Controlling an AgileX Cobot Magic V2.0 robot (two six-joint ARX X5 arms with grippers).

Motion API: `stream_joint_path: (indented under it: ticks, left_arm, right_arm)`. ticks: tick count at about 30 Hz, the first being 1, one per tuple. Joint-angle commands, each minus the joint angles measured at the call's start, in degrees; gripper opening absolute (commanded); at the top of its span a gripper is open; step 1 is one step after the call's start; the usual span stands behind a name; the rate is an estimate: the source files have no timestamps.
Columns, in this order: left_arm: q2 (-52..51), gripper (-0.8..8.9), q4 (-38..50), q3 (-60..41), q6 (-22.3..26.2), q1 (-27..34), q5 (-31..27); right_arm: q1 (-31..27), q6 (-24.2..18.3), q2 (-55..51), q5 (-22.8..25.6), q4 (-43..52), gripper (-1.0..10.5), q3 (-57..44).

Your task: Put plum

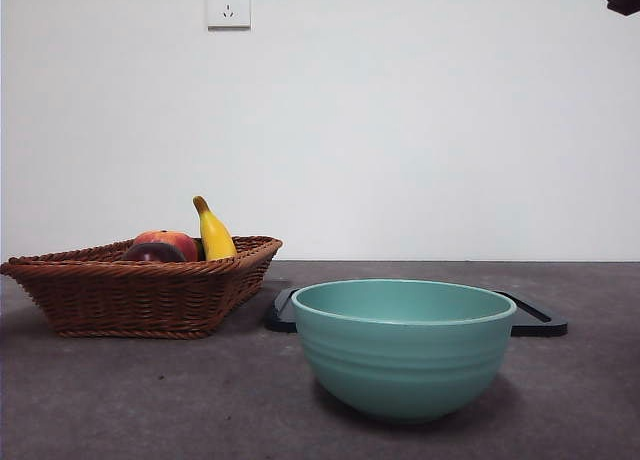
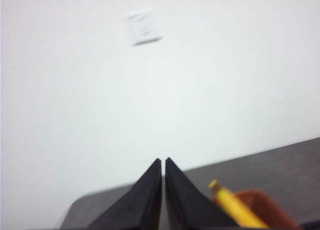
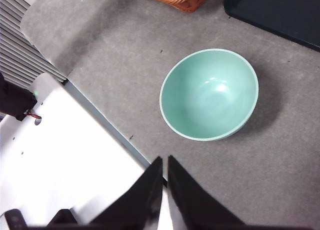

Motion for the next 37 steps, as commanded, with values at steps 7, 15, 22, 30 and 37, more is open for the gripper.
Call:
stream_joint_path:
  ticks: [7,15,22,30,37]
  left_arm:
    - [-11.6,0.09,1.1,-16.4,0.0,1.5,-3.6]
    - [-18.2,0.09,1.6,-26.3,-1.6,1.5,-3.6]
    - [-18.8,0.09,0.8,-29.9,-3.6,1.5,-3.6]
    - [-18.8,0.09,-8.3,-29.9,-4.2,1.5,-3.6]
    - [-18.8,0.09,-10.4,-29.9,-5.0,1.5,-3.6]
  right_arm:
    - [0.5,0.0,0.3,0.2,0.6,0.1,0.8]
    - [0.5,0.0,0.3,0.2,0.6,0.1,0.8]
    - [0.5,0.0,0.3,0.2,0.6,0.1,0.8]
    - [0.5,0.0,0.3,0.2,0.6,0.1,0.8]
    - [0.5,0.0,0.3,0.2,0.6,0.1,0.8]
